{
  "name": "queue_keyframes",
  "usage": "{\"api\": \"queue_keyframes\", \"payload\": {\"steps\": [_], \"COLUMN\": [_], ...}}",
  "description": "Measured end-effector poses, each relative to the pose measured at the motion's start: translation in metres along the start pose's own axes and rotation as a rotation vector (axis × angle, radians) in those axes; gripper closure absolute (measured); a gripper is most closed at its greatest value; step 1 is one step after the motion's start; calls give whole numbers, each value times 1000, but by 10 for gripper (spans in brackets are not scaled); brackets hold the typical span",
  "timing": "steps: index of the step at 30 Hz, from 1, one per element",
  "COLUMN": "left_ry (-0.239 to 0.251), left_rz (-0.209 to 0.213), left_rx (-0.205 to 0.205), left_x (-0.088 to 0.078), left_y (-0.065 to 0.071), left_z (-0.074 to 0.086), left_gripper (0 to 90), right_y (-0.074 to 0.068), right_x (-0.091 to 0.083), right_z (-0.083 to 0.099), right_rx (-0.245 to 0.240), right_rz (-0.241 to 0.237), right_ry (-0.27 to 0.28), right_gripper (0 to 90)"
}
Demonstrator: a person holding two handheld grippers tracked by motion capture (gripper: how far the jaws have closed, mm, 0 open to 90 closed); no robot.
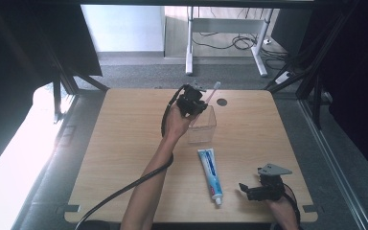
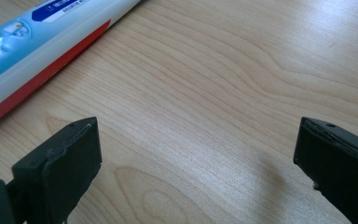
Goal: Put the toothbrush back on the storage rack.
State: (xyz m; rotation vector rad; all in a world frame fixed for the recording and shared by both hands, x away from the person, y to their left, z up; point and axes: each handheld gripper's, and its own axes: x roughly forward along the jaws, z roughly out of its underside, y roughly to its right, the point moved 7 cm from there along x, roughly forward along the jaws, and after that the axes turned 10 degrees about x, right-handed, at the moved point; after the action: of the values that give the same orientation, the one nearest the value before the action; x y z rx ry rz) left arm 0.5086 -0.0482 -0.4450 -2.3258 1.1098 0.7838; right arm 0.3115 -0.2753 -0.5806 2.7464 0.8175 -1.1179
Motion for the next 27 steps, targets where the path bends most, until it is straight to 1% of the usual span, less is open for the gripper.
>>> {"api": "queue_keyframes", "payload": {"steps": [5,15,27], "left_ry": [-3,-14,-42], "left_rz": [0,5,13], "left_rx": [-3,0,-3], "left_x": [5,17,30], "left_y": [2,7,11], "left_z": [4,15,29], "left_gripper": [788,788,788], "right_y": [0,0,-1], "right_x": [-1,-1,0], "right_z": [-1,-1,0], "right_rx": [-1,-3,-6], "right_rz": [-1,-2,-3], "right_ry": [13,10,1], "right_gripper": [8,8,8]}}
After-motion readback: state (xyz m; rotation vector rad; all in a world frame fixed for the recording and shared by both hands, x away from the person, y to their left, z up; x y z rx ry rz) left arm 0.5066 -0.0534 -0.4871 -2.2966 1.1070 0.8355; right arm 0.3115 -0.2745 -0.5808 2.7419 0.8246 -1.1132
